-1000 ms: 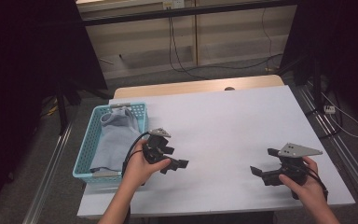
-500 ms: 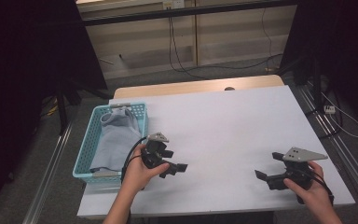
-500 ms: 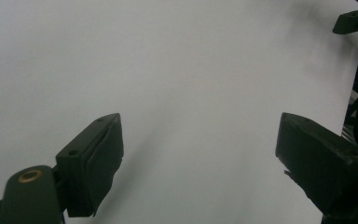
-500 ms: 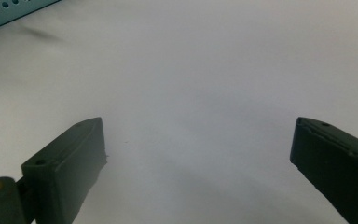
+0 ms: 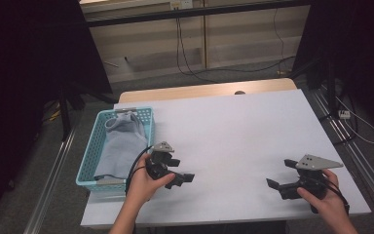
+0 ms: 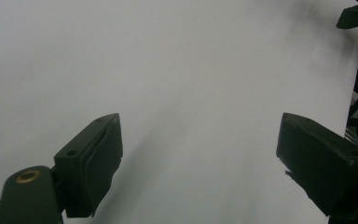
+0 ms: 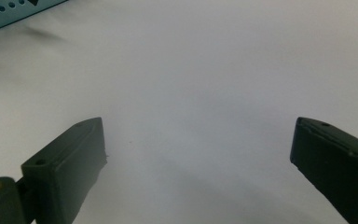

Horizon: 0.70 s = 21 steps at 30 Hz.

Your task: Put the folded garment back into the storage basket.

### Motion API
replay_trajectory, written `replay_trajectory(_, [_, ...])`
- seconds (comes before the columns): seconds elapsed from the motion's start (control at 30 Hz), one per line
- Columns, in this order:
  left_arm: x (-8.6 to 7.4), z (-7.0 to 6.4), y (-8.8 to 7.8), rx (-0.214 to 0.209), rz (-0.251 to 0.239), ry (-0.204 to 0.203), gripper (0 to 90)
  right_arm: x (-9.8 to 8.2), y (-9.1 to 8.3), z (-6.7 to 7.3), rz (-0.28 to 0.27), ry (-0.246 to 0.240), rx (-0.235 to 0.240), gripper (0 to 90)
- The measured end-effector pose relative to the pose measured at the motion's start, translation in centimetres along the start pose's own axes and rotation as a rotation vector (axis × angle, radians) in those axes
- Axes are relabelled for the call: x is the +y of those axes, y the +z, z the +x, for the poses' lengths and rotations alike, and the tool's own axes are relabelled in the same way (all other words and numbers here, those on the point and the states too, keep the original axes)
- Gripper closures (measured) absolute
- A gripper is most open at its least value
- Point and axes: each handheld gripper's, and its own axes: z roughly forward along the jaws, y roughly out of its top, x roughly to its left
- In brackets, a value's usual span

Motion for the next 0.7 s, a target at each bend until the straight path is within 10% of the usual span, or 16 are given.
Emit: replay_trajectory(0.7, [-0.95,-0.02,-0.43,-0.015,-0.009,0.012,14.0,-0.29,-0.03,-0.05,0.004,0.006,0.001,3.3])
